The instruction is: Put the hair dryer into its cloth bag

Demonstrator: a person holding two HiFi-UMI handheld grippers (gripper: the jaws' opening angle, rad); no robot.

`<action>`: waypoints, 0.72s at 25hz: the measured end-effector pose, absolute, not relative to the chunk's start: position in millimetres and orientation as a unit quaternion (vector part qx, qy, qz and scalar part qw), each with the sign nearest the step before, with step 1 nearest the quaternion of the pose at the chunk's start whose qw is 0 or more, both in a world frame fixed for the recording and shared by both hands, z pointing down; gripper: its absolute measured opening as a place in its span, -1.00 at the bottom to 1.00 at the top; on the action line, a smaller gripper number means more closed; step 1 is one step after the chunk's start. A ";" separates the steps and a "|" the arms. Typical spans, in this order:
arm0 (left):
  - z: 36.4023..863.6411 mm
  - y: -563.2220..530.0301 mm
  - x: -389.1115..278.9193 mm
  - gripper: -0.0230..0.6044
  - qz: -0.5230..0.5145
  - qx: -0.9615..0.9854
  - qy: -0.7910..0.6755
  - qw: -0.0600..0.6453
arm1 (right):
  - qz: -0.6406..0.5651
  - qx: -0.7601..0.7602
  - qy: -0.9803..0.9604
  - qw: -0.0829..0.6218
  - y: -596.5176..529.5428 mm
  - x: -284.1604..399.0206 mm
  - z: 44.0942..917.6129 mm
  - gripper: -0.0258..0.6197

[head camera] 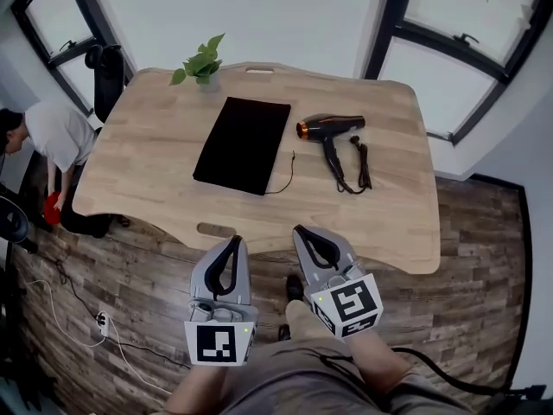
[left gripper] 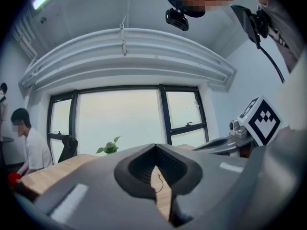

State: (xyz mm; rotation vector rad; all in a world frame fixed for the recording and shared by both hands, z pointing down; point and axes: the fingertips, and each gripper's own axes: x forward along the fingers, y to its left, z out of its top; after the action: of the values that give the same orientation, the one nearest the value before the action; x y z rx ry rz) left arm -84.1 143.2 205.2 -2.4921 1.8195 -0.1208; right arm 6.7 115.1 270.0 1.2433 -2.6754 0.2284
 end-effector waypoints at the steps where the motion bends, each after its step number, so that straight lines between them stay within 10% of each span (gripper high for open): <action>1: 205.8 131.9 -83.9 -0.93 -0.042 -0.807 0.589 0.029 | 0.078 0.417 -0.901 0.090 103.3 4.9 270.5 -0.84; 18: 179.4 11.9 -89.6 -0.93 -0.062 -0.788 0.609 0.063 | 0.061 0.371 -0.924 0.066 -27.4 -20.4 247.9 -0.84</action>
State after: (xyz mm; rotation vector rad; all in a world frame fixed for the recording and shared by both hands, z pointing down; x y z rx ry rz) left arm -89.6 11.9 179.4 -2.3817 1.8389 -0.1885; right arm -20.4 -27.4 247.9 1.1188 -2.7873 0.1827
